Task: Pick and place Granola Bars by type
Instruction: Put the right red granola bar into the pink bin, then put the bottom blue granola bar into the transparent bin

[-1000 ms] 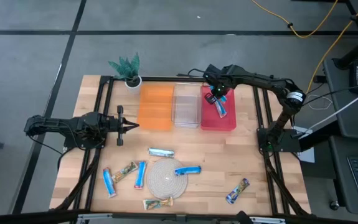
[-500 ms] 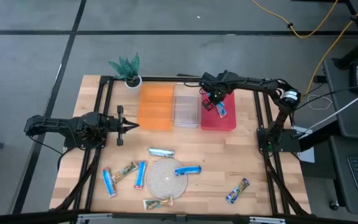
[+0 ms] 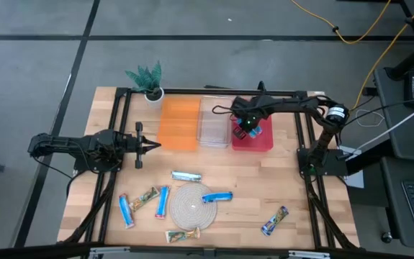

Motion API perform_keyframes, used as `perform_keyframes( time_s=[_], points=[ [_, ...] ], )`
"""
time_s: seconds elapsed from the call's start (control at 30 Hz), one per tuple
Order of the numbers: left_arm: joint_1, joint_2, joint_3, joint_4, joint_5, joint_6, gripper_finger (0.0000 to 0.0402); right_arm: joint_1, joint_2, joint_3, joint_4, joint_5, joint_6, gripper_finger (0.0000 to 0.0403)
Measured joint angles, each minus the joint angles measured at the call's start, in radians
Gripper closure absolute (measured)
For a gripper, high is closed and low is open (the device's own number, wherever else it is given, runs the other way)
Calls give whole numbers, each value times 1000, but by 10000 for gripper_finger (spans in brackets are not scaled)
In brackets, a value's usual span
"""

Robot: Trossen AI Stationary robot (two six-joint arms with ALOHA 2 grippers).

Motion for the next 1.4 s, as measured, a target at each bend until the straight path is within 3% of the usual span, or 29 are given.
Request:
perform_keyframes(
  time_s=[0.17,0.43,0.97,1.4],
  points=[
    [0,0,0,0,0,0,398,18,0,7,-4,-53,23,340],
    [0,0,0,0,0,0,398,22,0,8,-93,-23,76,338],
    [0,0,0,0,0,0,398,40,-144,8,-140,11,130,207],
    [0,0,0,0,0,0,398,200,-362,8,-238,89,256,197]
  ],
)
